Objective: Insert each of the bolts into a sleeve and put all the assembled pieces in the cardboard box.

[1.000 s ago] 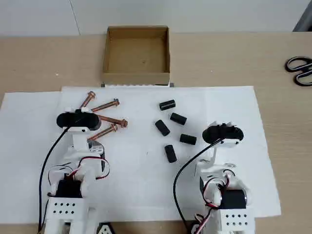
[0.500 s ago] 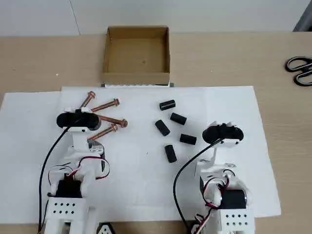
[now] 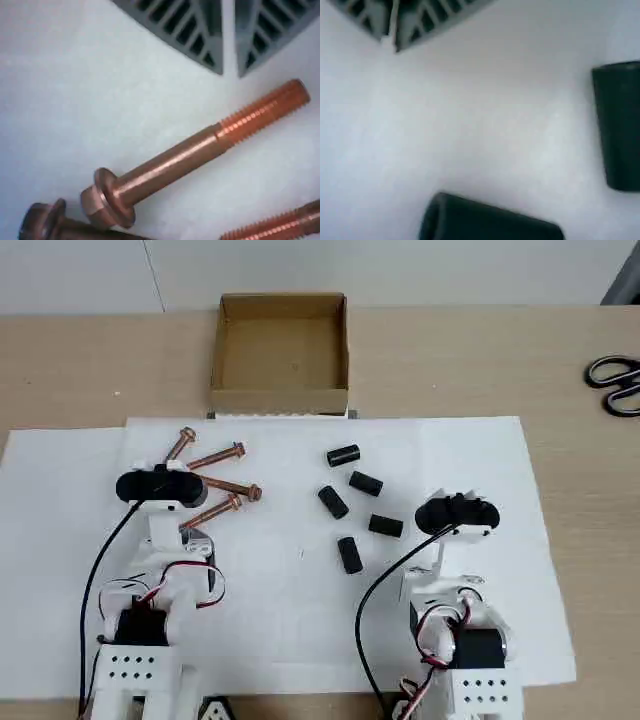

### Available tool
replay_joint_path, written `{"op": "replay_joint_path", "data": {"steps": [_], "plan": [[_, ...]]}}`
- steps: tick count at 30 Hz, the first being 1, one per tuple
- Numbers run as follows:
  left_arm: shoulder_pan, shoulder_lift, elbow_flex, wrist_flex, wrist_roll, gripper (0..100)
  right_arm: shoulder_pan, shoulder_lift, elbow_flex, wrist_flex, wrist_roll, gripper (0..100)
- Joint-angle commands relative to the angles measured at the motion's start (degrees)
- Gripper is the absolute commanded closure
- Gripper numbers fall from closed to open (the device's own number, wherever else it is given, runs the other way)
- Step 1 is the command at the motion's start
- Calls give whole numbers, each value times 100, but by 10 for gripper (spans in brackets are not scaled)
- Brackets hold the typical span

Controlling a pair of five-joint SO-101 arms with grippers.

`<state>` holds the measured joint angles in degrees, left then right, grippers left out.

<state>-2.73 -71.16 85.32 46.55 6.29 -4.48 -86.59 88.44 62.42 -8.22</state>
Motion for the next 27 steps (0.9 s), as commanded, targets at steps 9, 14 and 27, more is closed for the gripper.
{"op": "replay_joint_path", "data": {"steps": [9,14,27], "plan": [[-35,-62,-22,-132,-26,994,-40,-48,-35,-92,70,995],[-35,-62,-22,-132,-26,994,-154,-48,-35,-101,70,995],[-35,-62,-22,-132,-26,994,215,418,-2382,4,-123,995]]}}
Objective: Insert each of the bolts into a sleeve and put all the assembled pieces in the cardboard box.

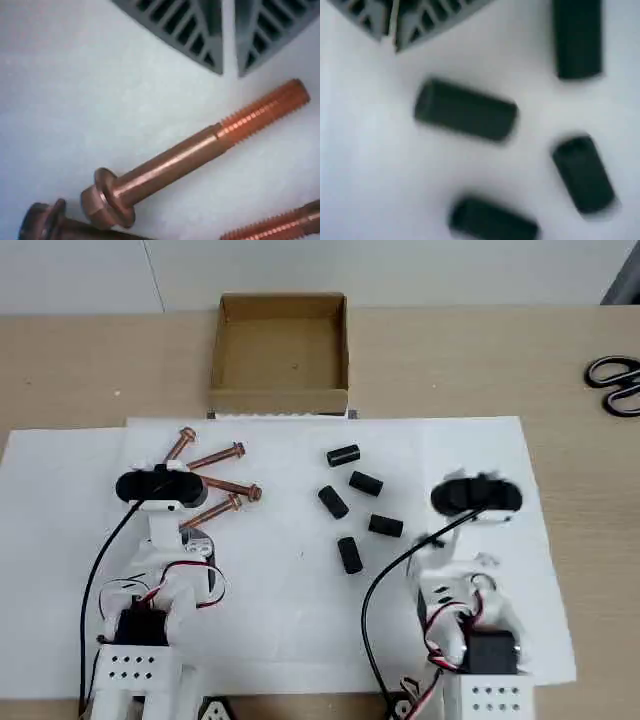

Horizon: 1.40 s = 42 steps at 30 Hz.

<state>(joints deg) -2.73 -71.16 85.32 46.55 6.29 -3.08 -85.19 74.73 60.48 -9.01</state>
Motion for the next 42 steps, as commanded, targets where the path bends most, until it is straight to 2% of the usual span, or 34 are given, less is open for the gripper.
{"op": "replay_joint_path", "data": {"steps": [1,9,15,21,28,30,34,37,40,42], "plan": [[-35,-62,-22,-132,-26,994,75,514,-1336,356,-44,995],[-35,-62,-22,-132,-26,994,101,3275,-4202,2123,-44,995],[440,-62,-22,-132,-26,993,101,4066,-5653,2993,-53,995],[756,-62,-22,-132,-26,993,110,4242,-5758,3486,0,992],[756,-62,-22,-105,-18,994,101,4804,-5574,3705,1442,992],[703,-62,-31,35,-53,993,75,4963,-5582,3697,1644,991],[554,-62,-171,211,-738,993,101,5349,-5600,3697,1688,991],[176,0,-822,360,-1231,993,92,5640,-5600,3697,2048,991],[132,70,-1719,862,-1310,993,75,5895,-5600,3662,2629,991],[132,334,-2396,1310,-1310,992,92,6079,-5600,3521,2725,991]]}}
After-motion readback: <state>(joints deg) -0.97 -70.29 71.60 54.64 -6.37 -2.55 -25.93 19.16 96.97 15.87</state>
